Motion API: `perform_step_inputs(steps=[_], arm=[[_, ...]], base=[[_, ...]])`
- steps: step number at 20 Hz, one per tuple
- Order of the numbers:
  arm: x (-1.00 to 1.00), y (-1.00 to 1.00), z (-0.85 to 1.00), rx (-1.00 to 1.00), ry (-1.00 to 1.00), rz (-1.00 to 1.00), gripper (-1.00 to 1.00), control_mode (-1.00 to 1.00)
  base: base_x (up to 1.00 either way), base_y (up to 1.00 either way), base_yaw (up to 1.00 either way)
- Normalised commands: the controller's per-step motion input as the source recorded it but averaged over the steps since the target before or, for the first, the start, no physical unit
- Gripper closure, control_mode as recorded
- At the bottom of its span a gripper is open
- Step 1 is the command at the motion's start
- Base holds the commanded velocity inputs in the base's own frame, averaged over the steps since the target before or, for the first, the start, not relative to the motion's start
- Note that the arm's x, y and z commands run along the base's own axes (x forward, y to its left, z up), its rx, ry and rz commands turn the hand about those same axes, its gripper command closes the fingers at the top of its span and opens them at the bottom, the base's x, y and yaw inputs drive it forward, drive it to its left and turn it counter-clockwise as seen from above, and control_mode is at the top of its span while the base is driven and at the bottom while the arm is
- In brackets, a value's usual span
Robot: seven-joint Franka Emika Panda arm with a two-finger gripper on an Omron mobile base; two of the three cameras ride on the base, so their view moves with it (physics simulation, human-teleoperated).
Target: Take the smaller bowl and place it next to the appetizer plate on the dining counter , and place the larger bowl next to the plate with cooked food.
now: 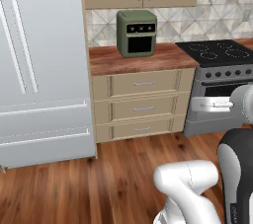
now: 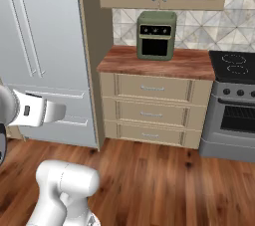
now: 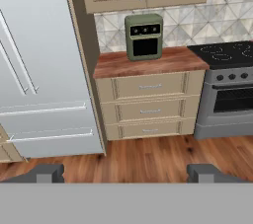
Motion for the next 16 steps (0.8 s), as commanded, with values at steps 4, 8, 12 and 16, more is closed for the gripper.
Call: perform_step_inputs(steps=[4, 8, 12, 16], arm=[[0.00, 0.00, 0.00, 0.00, 0.00, 0.00, -1.00, 1.00], [0.00, 0.00, 0.00, 0.00, 0.00, 0.00, -1.00, 1.00], [0.00, 0.00, 0.00, 0.00, 0.00, 0.00, -1.00, 1.00], [0.00, 0.00, 0.00, 0.00, 0.00, 0.00, -1.00, 1.00]], base=[[0.08, -1.00, 0.00], [0.00, -1.00, 0.00], [0.15, -1.00, 0.00], [0.86, -1.00, 0.00]])
